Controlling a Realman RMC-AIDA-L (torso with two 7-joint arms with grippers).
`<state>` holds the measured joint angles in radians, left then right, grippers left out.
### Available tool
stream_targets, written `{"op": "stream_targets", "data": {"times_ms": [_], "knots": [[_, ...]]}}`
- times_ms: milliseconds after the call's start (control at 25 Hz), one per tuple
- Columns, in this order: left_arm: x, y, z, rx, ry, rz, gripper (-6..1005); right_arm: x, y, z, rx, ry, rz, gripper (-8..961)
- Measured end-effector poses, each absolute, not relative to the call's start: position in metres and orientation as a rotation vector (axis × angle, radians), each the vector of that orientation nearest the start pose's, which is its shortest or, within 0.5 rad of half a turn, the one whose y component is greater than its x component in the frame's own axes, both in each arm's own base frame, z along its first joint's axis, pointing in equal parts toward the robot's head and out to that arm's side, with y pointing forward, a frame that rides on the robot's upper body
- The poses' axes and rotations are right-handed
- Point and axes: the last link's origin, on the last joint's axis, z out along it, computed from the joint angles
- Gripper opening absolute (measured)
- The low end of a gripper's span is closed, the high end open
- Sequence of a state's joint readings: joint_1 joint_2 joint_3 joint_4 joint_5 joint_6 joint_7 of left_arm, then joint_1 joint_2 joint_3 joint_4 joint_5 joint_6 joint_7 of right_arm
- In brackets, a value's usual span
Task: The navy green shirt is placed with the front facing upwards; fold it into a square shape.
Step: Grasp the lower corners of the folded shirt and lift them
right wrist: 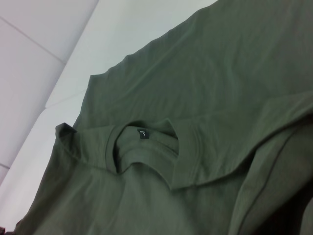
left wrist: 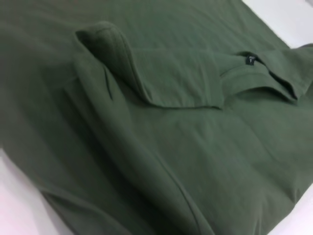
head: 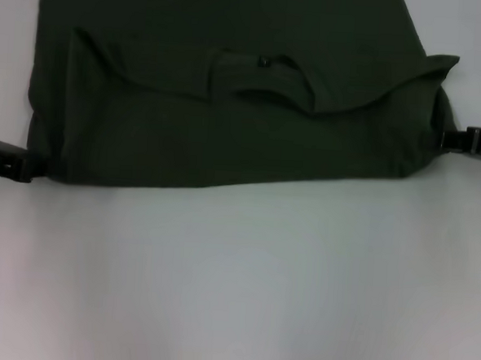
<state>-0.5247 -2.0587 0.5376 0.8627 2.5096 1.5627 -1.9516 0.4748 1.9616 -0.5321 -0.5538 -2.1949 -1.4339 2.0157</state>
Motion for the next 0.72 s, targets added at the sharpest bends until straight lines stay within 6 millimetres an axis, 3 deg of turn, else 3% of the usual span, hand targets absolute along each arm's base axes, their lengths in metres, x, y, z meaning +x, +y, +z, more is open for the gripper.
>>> {"op": "stream_targets", "data": {"times_ms": [400, 720], "knots": [[-0.334, 0.286, 0.052, -2.514, -1.418, -0.217, -2, 0.355, 0.276, 0.026, -2.286, 1.72, 0.607, 37], [-0.332, 0.268, 0.052, -2.6, -1.419, -0.252, -1, 0.358, 0.238, 0.021, -2.375, 1.744, 0.658, 37]]}}
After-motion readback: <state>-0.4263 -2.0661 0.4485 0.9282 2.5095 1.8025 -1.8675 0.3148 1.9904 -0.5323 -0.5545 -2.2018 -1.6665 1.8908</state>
